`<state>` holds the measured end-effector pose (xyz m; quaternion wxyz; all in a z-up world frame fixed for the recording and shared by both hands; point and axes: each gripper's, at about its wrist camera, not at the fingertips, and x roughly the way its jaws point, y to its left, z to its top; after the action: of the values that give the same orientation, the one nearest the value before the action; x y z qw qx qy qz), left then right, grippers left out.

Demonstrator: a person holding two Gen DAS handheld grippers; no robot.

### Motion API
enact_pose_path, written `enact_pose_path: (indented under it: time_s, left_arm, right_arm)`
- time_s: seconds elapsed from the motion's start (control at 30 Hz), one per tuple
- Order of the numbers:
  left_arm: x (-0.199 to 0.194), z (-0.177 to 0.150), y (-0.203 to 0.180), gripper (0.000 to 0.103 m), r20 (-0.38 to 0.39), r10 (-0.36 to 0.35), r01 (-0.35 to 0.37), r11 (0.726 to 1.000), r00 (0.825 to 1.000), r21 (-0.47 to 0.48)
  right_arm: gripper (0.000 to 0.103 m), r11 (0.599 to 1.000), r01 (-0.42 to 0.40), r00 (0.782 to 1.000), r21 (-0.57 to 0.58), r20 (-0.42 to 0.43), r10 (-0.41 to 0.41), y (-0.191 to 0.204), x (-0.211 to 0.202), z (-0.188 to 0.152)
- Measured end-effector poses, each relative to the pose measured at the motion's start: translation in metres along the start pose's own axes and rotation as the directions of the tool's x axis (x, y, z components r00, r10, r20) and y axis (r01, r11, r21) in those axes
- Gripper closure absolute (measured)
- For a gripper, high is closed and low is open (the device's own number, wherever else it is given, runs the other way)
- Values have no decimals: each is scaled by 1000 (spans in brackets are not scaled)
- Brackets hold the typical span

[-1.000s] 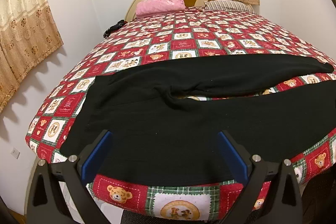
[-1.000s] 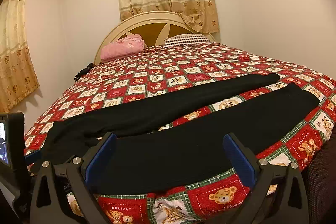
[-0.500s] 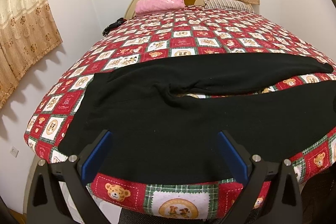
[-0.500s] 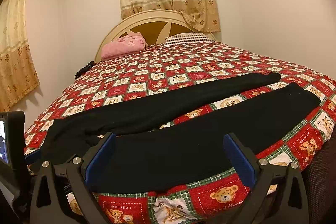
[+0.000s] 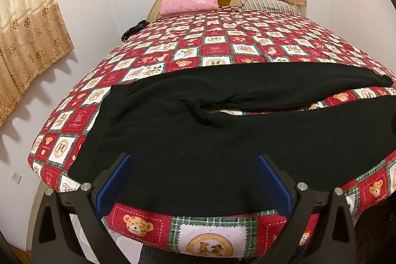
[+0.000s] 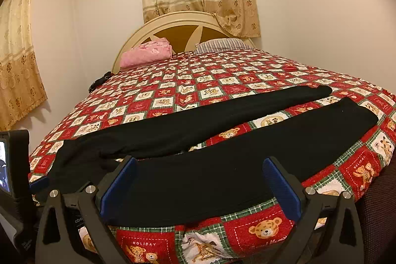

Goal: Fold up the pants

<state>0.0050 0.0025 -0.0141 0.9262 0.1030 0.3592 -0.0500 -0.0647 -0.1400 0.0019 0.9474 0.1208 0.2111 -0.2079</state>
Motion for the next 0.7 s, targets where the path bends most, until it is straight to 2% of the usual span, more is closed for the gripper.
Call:
enact_pose_path:
  time_s: [0.7]
  left_arm:
    - [1,-4,-3,2,-5,-4,4,1000,1000,-4]
  right_arm:
    - [1,1000,-1,1000,0,-2,1,2,1,-1]
